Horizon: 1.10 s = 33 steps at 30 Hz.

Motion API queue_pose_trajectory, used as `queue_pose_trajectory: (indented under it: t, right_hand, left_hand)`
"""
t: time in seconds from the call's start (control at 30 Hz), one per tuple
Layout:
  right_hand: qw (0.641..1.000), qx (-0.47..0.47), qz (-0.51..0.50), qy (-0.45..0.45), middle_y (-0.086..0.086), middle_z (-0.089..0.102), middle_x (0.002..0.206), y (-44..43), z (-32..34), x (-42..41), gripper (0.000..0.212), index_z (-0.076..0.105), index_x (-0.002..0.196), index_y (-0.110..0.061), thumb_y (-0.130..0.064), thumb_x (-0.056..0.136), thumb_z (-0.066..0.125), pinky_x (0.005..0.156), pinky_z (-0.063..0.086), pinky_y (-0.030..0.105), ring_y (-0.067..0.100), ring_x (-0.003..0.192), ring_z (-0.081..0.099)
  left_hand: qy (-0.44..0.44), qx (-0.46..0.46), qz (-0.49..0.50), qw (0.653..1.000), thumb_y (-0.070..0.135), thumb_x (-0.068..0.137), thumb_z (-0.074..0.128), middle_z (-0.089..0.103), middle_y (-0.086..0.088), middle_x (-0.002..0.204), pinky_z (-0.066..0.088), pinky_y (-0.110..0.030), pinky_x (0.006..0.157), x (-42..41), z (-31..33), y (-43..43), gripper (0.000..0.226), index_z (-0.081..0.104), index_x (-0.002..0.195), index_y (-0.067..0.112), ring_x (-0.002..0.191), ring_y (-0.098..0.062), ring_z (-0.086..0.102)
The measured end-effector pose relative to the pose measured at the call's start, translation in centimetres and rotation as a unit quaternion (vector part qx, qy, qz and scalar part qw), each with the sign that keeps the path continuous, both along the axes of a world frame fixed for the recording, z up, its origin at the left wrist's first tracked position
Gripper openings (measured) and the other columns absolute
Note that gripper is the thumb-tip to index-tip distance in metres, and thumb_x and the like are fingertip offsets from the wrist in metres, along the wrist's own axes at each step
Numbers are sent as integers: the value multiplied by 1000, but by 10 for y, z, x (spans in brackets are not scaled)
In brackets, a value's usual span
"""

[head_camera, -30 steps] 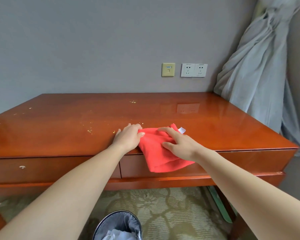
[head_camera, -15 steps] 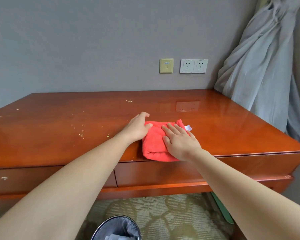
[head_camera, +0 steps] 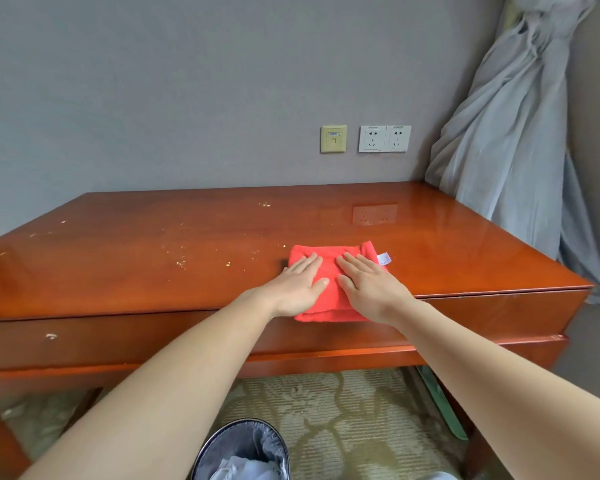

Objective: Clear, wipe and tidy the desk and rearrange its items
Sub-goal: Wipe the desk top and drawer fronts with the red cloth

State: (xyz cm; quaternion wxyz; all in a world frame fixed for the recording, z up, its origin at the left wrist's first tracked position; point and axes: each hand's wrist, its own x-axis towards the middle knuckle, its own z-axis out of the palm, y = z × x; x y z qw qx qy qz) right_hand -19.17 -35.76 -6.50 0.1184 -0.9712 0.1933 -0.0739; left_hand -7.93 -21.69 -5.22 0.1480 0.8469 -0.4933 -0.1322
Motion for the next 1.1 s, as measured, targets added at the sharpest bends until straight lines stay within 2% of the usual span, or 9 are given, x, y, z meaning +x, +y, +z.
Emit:
queue_pose_trajectory:
  t: [0.3,0.57,0.83,1.1]
  right_hand:
    - [1000,-6,8,-14,-7,17,162,37,-1,-2,53,23,155,-28,-43,104,23,122,12,42,15,150,11]
    - [999,-28,30,-11,-4,16,163,84,-2,9,53,21,155,-24,-41,104,21,122,13,41,16,150,10]
    - [998,-43,-36,14,-2,10,164,67,-3,9,57,15,156,-19,-43,104,16,122,11,41,16,151,5]
    - [999,-6,-44,30,-1,7,164,16,4,19,57,13,157,-17,-41,104,16,123,7,39,17,151,1]
  left_hand:
    - [-49,56,-8,997,42,107,20,-13,12,164,-8,-34,123,-1,1,45,59,-6,158,26,149,-2,-10]
    - [-66,82,22,994,34,108,26,-13,11,164,-9,-39,123,5,4,100,60,-7,158,27,150,-5,-8]
    - [-52,76,-19,996,34,109,19,-8,6,165,-10,-37,122,4,8,68,55,-1,159,22,151,-10,-9]
    - [-44,63,-38,996,42,107,13,-9,10,165,-13,-40,122,20,6,17,57,-2,159,23,150,-5,-11]
